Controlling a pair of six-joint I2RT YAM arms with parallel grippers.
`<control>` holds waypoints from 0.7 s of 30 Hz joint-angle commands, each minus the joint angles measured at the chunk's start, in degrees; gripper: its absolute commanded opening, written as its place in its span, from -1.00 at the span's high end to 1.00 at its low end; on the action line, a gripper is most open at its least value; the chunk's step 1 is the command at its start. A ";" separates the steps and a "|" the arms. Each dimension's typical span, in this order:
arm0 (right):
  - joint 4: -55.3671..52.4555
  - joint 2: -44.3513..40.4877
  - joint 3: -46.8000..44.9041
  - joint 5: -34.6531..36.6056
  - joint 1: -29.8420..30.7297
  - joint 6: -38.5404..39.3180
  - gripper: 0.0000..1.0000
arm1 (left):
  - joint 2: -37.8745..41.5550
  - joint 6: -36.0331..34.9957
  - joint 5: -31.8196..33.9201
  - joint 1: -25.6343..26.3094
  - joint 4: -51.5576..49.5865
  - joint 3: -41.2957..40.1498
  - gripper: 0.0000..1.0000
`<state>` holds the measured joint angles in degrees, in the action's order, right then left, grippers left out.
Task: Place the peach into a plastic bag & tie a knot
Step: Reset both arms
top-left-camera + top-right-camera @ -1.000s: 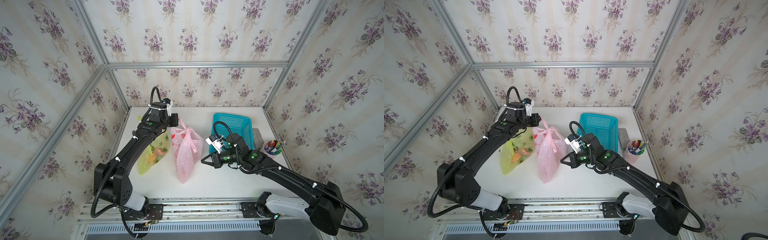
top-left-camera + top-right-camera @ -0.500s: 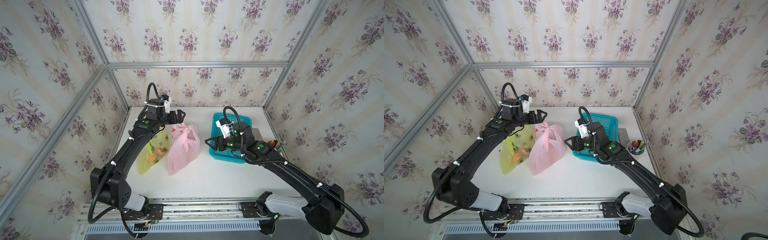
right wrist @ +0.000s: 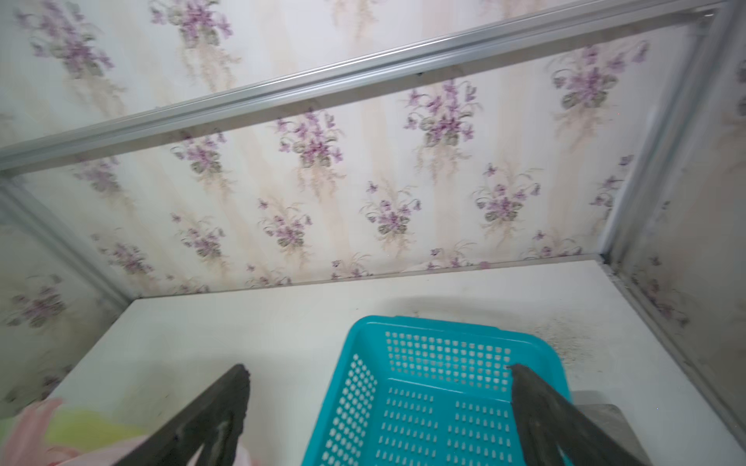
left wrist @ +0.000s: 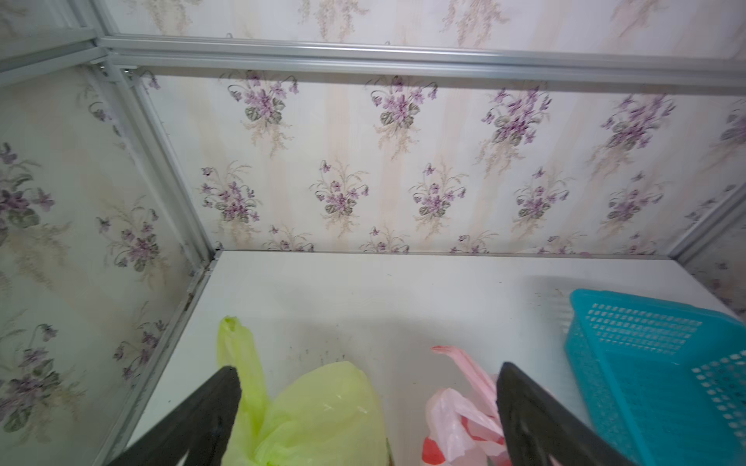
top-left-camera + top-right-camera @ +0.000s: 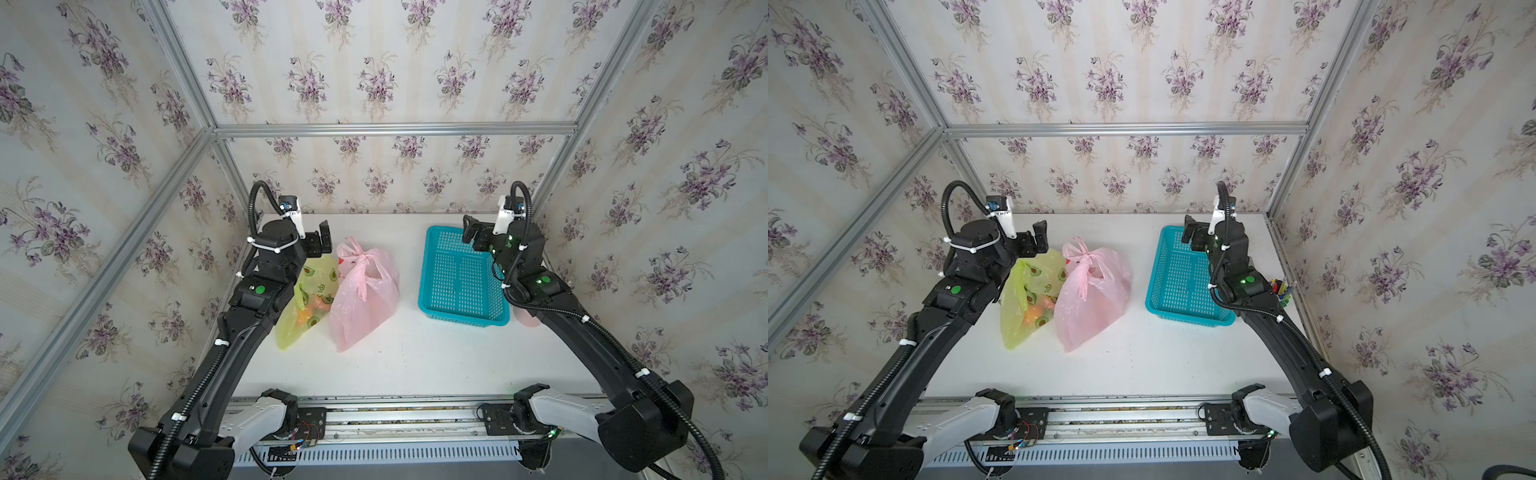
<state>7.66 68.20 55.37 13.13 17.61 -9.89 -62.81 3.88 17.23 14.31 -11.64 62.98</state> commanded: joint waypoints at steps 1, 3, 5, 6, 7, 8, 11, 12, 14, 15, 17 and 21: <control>17.57 1.87 -8.90 4.65 -2.08 7.76 -0.99 | -0.92 -5.02 7.83 -1.82 8.96 -7.28 -0.99; 22.33 4.92 -12.79 10.21 -3.44 9.86 -0.99 | -1.97 -3.36 9.80 -3.47 10.84 -11.88 -0.99; 27.26 7.06 -17.03 7.14 -5.87 9.87 -0.89 | -2.87 -1.43 9.05 -4.69 14.18 -16.73 -0.99; 31.07 8.03 -20.19 5.31 -7.18 8.99 -0.86 | -3.25 -1.74 7.37 -4.85 17.91 -19.89 -0.99; 33.88 8.69 -22.34 4.93 -7.98 7.84 -0.86 | -3.65 -1.62 6.26 -4.84 21.01 -22.46 -0.99; 36.80 9.49 -24.58 3.71 -8.60 7.28 -0.86 | -4.12 -1.21 5.44 -4.86 24.05 -25.10 -0.99; 43.07 12.99 -28.20 1.77 -8.82 6.65 -0.88 | -5.95 0.82 4.80 -4.83 34.92 -32.85 -0.99; 45.75 14.46 -28.72 0.78 -8.88 7.11 -0.85 | -6.95 1.29 4.77 -4.87 39.78 -35.25 -0.99; 46.02 15.60 -27.74 0.32 -8.80 7.90 -0.82 | -8.55 0.57 4.40 -4.90 44.31 -36.69 -0.99; 48.21 16.58 -27.81 0.14 -8.73 8.49 -0.83 | -8.69 -0.18 3.29 -4.90 43.18 -35.72 -0.99; 43.51 16.06 -26.39 -0.17 -8.76 9.80 -0.83 | -11.11 -2.87 1.13 -4.90 50.56 -36.53 -0.99; 42.18 12.67 -29.22 3.98 -8.82 11.35 -0.88 | -13.28 -4.09 0.18 -4.91 47.83 -33.73 -0.99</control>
<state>47.92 82.06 27.57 15.00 8.82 -1.26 -75.09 1.98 19.22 9.41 30.17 28.27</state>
